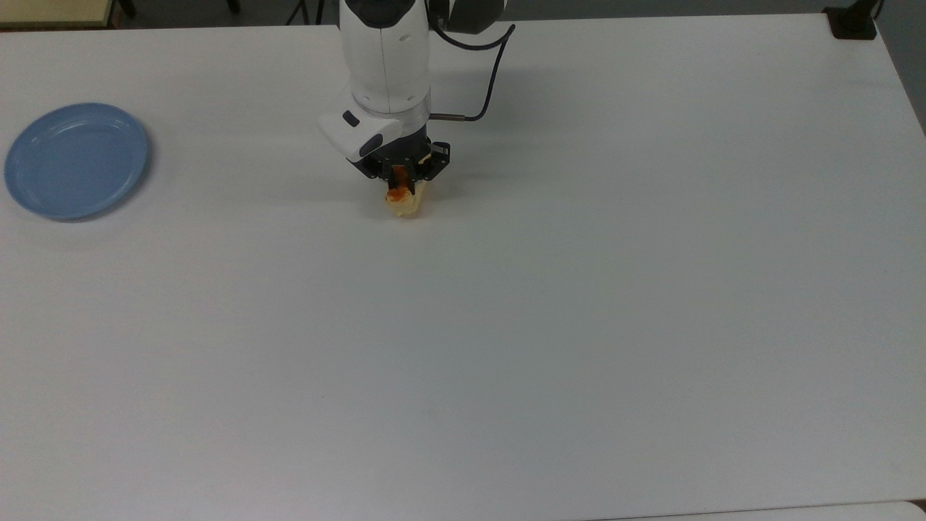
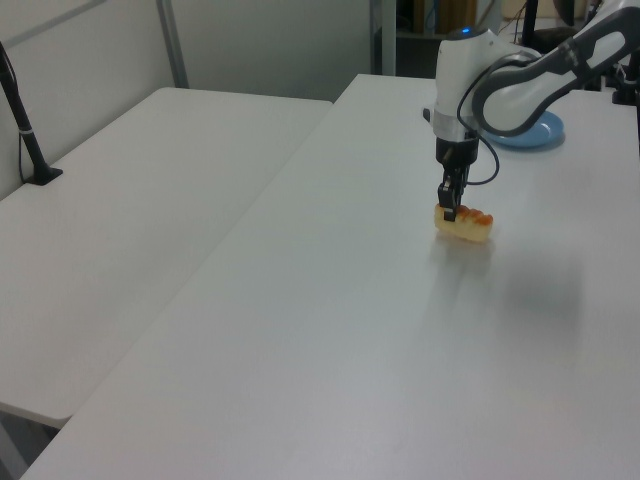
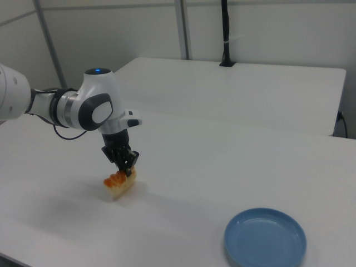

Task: Put the bread onto the plate
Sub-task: 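Close the gripper on the bread roll, then lift the bread roll and carry it over the blue plate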

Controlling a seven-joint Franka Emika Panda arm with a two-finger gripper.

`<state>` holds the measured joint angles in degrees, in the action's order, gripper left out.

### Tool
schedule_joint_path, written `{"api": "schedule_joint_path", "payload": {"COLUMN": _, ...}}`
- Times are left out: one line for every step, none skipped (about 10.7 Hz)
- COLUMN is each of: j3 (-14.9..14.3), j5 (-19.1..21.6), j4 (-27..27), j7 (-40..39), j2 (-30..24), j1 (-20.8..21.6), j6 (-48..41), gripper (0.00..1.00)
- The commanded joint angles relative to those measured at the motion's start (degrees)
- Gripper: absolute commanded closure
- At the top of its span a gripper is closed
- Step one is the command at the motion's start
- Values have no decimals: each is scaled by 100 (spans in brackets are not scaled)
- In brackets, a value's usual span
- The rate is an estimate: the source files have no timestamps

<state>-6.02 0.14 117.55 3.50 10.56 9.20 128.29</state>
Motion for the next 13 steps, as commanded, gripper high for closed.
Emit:
{"api": "schedule_joint_path", "payload": {"j3": -4, "j5": 258, "j4": -31, "j7": 19, "j2": -54, "j1": 21, "j6": -217, "gripper": 100}}
{"api": "schedule_joint_path", "payload": {"j3": -4, "j5": 259, "j4": -118, "j7": -7, "j2": -124, "j1": -6, "j6": -339, "gripper": 100}}
{"api": "schedule_joint_path", "payload": {"j3": -30, "j5": 259, "j4": -502, "j7": -233, "j2": -151, "j1": -154, "j6": -853, "gripper": 100}}
{"api": "schedule_joint_path", "payload": {"j3": -31, "j5": 259, "j4": -1019, "j7": -636, "j2": -142, "j1": -477, "j6": -1485, "gripper": 100}}
{"api": "schedule_joint_path", "payload": {"j3": -31, "j5": 267, "j4": -1520, "j7": -1058, "j2": -142, "j1": -828, "j6": -2013, "gripper": 100}}
{"api": "schedule_joint_path", "payload": {"j3": -39, "j5": 302, "j4": -1908, "j7": -1506, "j2": -125, "j1": -1197, "j6": -2280, "gripper": 100}}
{"api": "schedule_joint_path", "payload": {"j3": -31, "j5": 398, "j4": -2155, "j7": -1945, "j2": -107, "j1": -1558, "j6": -2387, "gripper": 100}}
{"api": "schedule_joint_path", "payload": {"j3": -39, "j5": 530, "j4": -2297, "j7": -2437, "j2": -99, "j1": -1892, "j6": -2423, "gripper": 100}}
{"api": "schedule_joint_path", "payload": {"j3": -39, "j5": 531, "j4": -2307, "j7": -2929, "j2": -90, "j1": -2183, "j6": -2414, "gripper": 100}}
{"api": "schedule_joint_path", "payload": {"j3": -39, "j5": 496, "j4": -2307, "j7": -3473, "j2": -37, "j1": -2455, "j6": -2406, "gripper": 100}}
{"api": "schedule_joint_path", "payload": {"j3": -48, "j5": 479, "j4": -2307, "j7": -3931, "j2": 33, "j1": -2710, "j6": -2345, "gripper": 100}}
{"api": "schedule_joint_path", "payload": {"j3": -57, "j5": 444, "j4": -2368, "j7": -4240, "j2": 207, "j1": -2939, "j6": -2301, "gripper": 100}}
{"api": "schedule_joint_path", "payload": {"j3": -74, "j5": 426, "j4": -2412, "j7": -4487, "j2": 374, "j1": -3150, "j6": -2143, "gripper": 100}}
